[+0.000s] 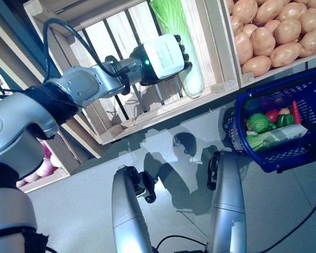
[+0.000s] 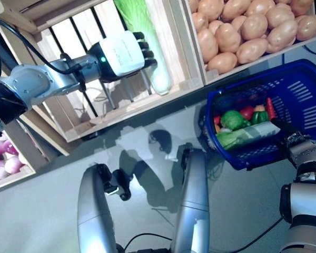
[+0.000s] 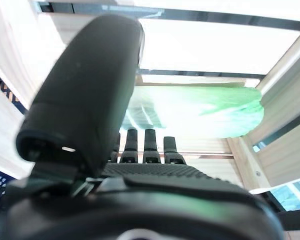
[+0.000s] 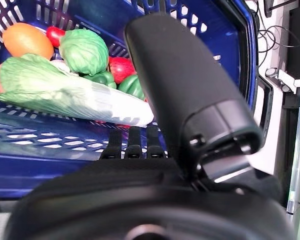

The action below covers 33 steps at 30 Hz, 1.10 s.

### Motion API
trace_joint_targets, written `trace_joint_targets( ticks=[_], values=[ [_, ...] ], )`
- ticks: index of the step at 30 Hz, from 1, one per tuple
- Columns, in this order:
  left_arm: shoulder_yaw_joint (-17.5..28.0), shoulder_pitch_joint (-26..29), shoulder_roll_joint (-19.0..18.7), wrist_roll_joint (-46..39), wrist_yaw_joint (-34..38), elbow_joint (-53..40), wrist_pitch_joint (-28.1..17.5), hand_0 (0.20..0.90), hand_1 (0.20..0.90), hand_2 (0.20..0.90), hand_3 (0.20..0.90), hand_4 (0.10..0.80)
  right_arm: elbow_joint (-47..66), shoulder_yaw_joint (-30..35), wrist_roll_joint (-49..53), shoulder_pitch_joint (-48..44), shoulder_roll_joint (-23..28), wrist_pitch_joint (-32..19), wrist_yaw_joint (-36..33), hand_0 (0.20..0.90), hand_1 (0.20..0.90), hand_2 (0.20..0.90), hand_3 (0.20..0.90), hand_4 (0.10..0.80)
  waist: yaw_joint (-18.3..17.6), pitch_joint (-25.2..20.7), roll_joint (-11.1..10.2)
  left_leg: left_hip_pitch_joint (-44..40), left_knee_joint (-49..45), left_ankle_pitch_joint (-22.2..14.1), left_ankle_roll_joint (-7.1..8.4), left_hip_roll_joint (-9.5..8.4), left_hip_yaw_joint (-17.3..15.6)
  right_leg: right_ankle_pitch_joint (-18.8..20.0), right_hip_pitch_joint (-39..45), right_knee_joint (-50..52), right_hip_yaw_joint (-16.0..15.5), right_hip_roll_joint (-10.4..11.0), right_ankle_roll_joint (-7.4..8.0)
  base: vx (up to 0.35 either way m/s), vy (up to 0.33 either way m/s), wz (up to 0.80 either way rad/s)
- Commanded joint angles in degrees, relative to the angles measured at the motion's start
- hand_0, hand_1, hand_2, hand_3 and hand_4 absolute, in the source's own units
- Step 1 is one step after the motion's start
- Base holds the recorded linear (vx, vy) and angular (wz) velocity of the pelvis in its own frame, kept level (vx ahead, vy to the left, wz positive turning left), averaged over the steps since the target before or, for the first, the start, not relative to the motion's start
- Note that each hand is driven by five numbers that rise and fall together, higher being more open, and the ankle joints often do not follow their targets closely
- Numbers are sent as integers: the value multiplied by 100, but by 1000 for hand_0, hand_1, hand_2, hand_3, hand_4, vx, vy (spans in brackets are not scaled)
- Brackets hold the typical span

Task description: Put vegetables into the basket

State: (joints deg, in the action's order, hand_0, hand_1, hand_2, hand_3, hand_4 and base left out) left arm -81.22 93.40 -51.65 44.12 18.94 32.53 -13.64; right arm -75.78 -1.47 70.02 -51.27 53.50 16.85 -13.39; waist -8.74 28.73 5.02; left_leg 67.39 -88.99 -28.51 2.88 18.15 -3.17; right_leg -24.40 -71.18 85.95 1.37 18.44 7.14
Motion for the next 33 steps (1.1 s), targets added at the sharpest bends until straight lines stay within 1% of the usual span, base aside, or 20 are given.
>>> trace_joint_targets(
  ticks=[1,4,7,8,11,12,13,15,17,22,24,27,30,31,33],
  values=[
    [100,997,-55,-84,120,335,-153,900,900,900,900,800,79,13,-111,479,183,-590,169,900,900,900,900,800,-289,-227,-130,316,-122,-330,189,117,-26,255,13,-118,-119,238,-96,14,-18,-4],
    [100,949,15,149,160,389,-448,900,900,900,900,800,138,37,-158,654,214,-610,327,900,900,900,900,800,-361,-238,-146,483,-338,-412,183,170,39,233,-174,52,-72,237,-104,5,-8,-1],
    [100,875,90,537,426,368,-544,900,900,900,900,800,197,25,-179,816,217,-641,424,900,900,900,900,800,-427,-251,-141,620,-514,-484,157,185,101,212,-315,186,-31,224,-109,8,-20,-3],
    [100,864,119,686,611,353,-524,900,900,900,900,800,213,33,-217,896,195,-668,444,900,900,900,900,800,-451,-253,-150,666,-578,-504,157,194,122,213,-367,233,-19,223,-111,11,-37,-4],
    [100,912,177,842,1300,272,-194,900,900,900,900,800,271,78,-296,1145,115,-742,553,900,900,900,900,800,-502,-263,-214,774,-719,-550,135,226,175,213,-493,323,1,207,-123,4,-39,-7],
    [100,910,183,840,1368,273,-194,900,900,900,900,800,279,89,-301,1165,111,-744,552,900,900,900,900,800,-500,-269,-217,784,-730,-556,133,229,178,209,-504,332,4,206,-123,-1,-51,-8],
    [100,936,212,888,1867,267,-208,900,900,900,900,800,297,214,-323,1383,-34,-815,594,900,900,900,900,800,-493,-281,-311,845,-812,-584,125,229,206,214,-563,382,9,203,-129,0,-46,-5],
    [100,937,221,999,2141,256,-318,900,900,900,900,800,315,298,-291,1548,-175,-880,624,900,900,900,900,800,-484,-290,-386,859,-829,-598,115,221,219,215,-576,384,-1,196,-141,1,-45,-2],
    [100,912,221,1031,2055,164,-412,900,900,900,900,800,355,400,-275,1665,-239,-879,628,900,900,900,900,800,-469,-290,-437,866,-855,-604,112,225,220,209,-581,403,-7,203,-148,0,0,0],
    [100,799,296,1039,1715,188,-615,900,900,900,900,800,388,402,-331,1672,-266,-821,642,900,900,900,900,800,-494,-340,-440,916,-947,-622,102,283,261,195,-644,483,6,214,-167,2,-12,0],
    [100,747,348,907,1247,211,-710,900,900,900,900,800,383,345,-325,1651,-262,-859,678,900,900,900,900,800,-519,-365,-409,949,-997,-633,99,295,275,192,-678,521,12,209,-169,3,-15,0],
    [100,640,386,685,662,287,-450,900,900,900,900,800,349,280,-314,1581,-204,-855,766,900,900,900,900,800,-552,-376,-364,1001,-1093,-646,89,309,292,198,-734,580,25,200,-175,6,-5,-1],
    [100,567,398,634,534,581,-313,900,900,900,900,800,358,290,-343,1585,-215,-851,895,900,900,900,900,800,-576,-369,-388,1041,-1177,-655,75,331,325,191,-791,659,49,192,-176,16,-10,-5],
    [100,539,406,624,402,757,-169,900,900,900,900,800,400,300,-340,1610,-218,-836,968,900,900,900,900,800,-586,-368,-412,1080,-1219,-652,81,348,337,207,-829,673,59,183,-176,10,-22,-6],
    [100,520,390,647,335,933,-63,900,900,900,900,800,451,310,-380,1648,-248,-873,1028,900,900,900,900,800,-591,-360,-430,1139,-1259,-645,86,363,356,205,-890,716,77,175,-176,1,-13,-3]
  ],
)
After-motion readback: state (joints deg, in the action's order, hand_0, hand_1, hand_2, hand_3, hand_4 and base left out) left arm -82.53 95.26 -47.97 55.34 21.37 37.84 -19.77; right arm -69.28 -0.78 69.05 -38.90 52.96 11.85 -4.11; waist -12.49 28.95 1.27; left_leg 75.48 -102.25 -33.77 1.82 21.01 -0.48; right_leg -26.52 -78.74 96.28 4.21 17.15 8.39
